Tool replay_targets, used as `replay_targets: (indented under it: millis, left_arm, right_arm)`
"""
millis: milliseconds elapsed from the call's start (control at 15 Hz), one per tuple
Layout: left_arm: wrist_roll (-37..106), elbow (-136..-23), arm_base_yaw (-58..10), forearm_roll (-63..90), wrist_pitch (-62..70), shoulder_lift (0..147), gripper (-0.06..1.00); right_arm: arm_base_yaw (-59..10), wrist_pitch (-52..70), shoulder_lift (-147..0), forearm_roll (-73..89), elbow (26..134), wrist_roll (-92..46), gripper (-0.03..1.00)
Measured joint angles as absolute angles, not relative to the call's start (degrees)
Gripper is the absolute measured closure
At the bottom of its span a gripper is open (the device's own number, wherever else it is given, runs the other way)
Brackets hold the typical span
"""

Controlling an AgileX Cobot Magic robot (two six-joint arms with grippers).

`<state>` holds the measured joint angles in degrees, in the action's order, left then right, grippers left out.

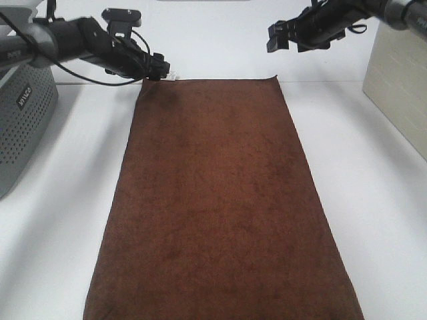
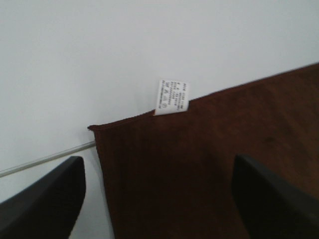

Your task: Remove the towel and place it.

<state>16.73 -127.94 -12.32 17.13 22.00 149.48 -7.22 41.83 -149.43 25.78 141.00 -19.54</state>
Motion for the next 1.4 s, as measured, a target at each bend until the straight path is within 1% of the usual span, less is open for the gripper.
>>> replay_targets:
  millis: [67, 133, 267, 333, 400, 533, 667, 800, 867, 1000, 1133, 1333, 1400]
  left_arm:
    - [16.73, -127.94, -12.32, 15.87, 29.28, 145.93, 0.15]
    - [14.61, -127.94, -12.2, 13.29, 42.51, 139.11, 0.12]
    - [5.79, -127.94, -10.94, 8.88, 52.77, 132.3, 0.12]
    - [3.38, -127.94, -10.31, 7.62, 53.97, 130.75, 0.12]
    - [0.0, -127.94, -8.08, 4.53, 56.26, 127.71, 0.12]
    - [-2.58, -127.94, -4.01, 1.55, 58.9, 123.01, 0.12]
    - [-2.69, -127.94, -3.55, -1.2, 62.74, 119.29, 0.12]
    - [-2.81, -127.14, -3.78, -5.73, 67.84, 116.6, 0.12]
    - [-2.98, -125.02, -3.78, -7.68, 68.93, 114.65, 0.12]
    - [-4.07, -117.51, -3.78, -8.71, 67.72, 108.4, 0.12]
    - [-5.39, -103.93, -3.78, -8.65, 63.94, 97.52, 0.12]
    - [-8.25, -83.59, -3.78, -8.71, 59.59, 77.41, 0.12]
    - [-9.17, -77.69, -3.78, -8.71, 59.36, 70.19, 0.12]
  right_arm:
    - [-7.22, 46.93, -146.28, 25.73, 141.0, -19.31, 0.22]
    - [-7.22, 54.03, -140.2, 23.95, 141.0, -16.21, 0.22]
    - [-7.28, 56.72, -135.45, 19.14, 141.0, -10.49, 0.22]
    - [-7.1, 59.3, -132.53, 14.78, 141.06, -6.93, 0.22]
    - [-6.7, 62.4, -129.55, 11.23, 141.06, -4.53, 0.22]
    - [-4.53, 68.18, -125.36, 9.11, 141.12, -3.61, 0.22]
    - [-3.84, 69.27, -122.33, 6.13, 140.49, -3.67, 0.22]
    - [-3.84, 69.67, -117.63, 5.79, 136.08, -3.61, 0.22]
    - [-3.9, 69.67, -113.85, 5.79, 132.24, -3.5, 0.22]
    - [-3.9, 69.67, -104.28, 5.44, 120.32, -3.21, 0.22]
    - [-3.9, 69.44, -92.82, 5.39, 105.02, -2.92, 0.22]
    - [-3.9, 68.01, -71.22, 5.33, 82.51, -2.52, 0.22]
    - [-3.9, 67.95, -64.92, 5.33, 76.49, -2.18, 0.22]
